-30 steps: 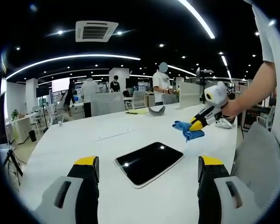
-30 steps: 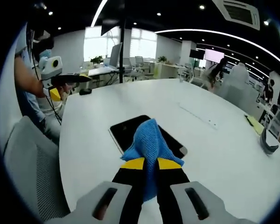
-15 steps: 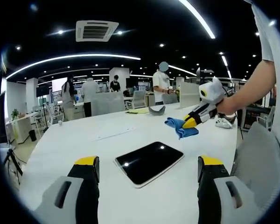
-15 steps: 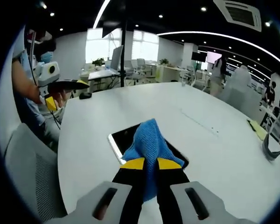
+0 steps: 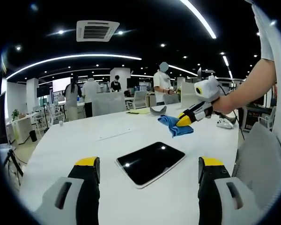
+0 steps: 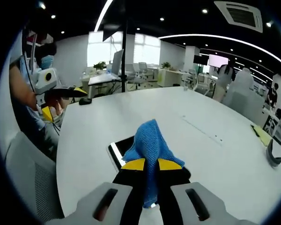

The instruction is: Wipe the mirror surface with the cleaning cloth until all visible marks leave the cleaned area.

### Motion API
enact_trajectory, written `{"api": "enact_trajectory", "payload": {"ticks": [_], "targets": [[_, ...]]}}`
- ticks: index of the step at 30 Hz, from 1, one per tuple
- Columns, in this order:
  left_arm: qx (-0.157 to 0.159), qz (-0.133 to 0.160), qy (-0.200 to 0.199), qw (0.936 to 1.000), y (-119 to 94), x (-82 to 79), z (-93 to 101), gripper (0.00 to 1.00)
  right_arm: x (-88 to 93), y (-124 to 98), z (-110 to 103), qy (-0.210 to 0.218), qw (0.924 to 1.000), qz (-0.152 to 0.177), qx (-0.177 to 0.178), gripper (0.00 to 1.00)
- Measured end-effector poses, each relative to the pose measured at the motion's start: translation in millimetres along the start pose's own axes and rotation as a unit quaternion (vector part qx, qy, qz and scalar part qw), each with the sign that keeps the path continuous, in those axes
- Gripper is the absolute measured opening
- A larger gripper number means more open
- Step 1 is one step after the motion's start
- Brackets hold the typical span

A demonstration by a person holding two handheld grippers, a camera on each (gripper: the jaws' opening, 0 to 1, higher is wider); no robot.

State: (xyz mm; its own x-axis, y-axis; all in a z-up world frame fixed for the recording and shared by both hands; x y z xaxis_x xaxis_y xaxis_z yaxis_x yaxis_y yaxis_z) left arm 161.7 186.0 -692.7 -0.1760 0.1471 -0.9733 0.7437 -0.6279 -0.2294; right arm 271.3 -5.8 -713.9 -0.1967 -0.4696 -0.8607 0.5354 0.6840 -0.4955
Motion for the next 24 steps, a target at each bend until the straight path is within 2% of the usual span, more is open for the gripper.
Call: {"api": "enact_trajectory", "payload": {"ticks": [24], "targets": [[0.002,0.000,0.001,1.0000,2.0,-1.1,-1.7,0.87,-20.9,22.5,0.6,-0.008,0.9998,0.008,-0.017,0.03]]}}
Point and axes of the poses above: the point that each gripper's makers call its tool centre point, and the gripper's own axes: y roughly forward along the fingers, z roughly to its right, x roughly out of its underside, the point moved 1 cm from there along -y, roughly backward along the fingers, and after that the axes turned 3 degrees about x, right-handed, at the moved point
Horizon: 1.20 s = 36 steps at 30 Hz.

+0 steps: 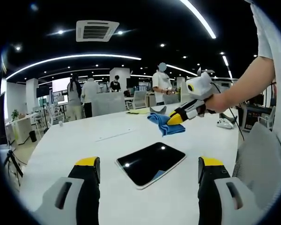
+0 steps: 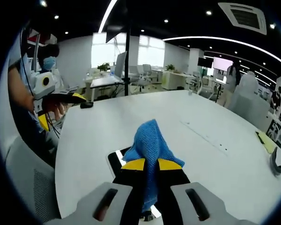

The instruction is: Wipe the mirror surface with the cleaning cloth until all visible marks leave the cleaned area.

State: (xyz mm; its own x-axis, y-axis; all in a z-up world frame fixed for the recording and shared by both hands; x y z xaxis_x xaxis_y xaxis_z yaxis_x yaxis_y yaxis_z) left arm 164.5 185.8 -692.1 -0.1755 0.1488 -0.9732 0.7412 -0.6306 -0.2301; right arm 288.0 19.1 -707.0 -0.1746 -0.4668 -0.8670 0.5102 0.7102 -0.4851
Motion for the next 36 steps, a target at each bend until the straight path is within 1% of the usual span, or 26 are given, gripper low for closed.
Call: {"api": "enact_trajectory", "payload": {"ticks": [17,24,36], "targets": [[-0.001,-0.001,-0.001,1.0000,0.9,0.3,-3.7,0.87,-14.8,19.3,2.3,-0.001,0.9999,0.004,-0.012,0.03],[-0.002,0.001,-0.003,1.0000,0.3,0.6,-4.9,0.87,-18.2,27.2,0.5,-0.002,0.9998,0.004,-0.017,0.03],[-0.004,0.000,-0.003,1.0000,-0.5,2.1,-7.6,0.87,-19.7,34.6,-0.4,0.004,0.9997,0.004,-0.022,0.03]]}}
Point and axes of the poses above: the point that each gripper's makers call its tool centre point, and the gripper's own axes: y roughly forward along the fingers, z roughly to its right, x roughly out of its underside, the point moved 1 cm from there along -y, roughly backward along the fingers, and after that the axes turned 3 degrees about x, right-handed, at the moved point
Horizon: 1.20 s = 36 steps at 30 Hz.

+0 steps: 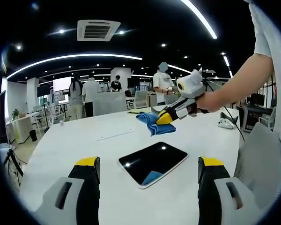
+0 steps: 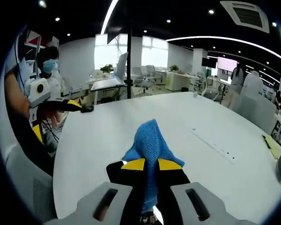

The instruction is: Wipe the mirror surface with the cleaning cloth until all visible marks leave the cleaned area.

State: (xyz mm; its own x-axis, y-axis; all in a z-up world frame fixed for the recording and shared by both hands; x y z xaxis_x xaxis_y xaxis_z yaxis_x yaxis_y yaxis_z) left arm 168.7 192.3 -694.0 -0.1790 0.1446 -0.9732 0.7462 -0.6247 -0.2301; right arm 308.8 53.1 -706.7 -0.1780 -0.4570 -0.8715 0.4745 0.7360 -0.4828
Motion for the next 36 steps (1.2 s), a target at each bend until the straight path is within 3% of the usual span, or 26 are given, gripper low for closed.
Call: {"api": "enact_trajectory", "payload": {"ticks": [36], "targets": [[0.000,0.003,-0.005,1.0000,4.6,-0.1,-4.2,0.86,-11.1,33.7,0.4,0.007,0.9999,0.004,-0.013,0.03]]}}
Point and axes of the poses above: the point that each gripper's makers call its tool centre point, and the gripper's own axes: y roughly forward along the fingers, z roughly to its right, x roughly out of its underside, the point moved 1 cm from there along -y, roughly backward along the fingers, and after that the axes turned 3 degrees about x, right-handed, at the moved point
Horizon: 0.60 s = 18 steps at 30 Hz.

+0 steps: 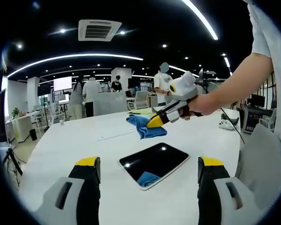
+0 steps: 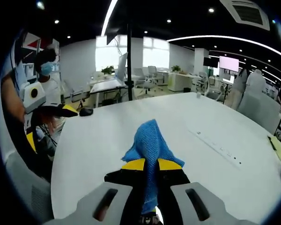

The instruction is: Wipe the mirror surface with the cleaning cloth until all visible marks leave the cleaned area.

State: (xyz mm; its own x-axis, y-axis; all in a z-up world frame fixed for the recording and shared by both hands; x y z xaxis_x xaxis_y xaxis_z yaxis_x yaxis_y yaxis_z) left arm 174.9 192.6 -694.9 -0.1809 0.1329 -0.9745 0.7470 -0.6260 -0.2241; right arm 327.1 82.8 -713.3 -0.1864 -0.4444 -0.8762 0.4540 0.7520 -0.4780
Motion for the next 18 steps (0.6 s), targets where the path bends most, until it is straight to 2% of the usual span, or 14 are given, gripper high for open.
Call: {"api": "enact_trajectory", "payload": {"ticks": [18], "targets": [[0.003,0.001,0.002,1.0000,1.3,-0.9,-0.8,0.86,3.6,13.5,0.9,0.005,0.9999,-0.010,-0.006,0.03]]}}
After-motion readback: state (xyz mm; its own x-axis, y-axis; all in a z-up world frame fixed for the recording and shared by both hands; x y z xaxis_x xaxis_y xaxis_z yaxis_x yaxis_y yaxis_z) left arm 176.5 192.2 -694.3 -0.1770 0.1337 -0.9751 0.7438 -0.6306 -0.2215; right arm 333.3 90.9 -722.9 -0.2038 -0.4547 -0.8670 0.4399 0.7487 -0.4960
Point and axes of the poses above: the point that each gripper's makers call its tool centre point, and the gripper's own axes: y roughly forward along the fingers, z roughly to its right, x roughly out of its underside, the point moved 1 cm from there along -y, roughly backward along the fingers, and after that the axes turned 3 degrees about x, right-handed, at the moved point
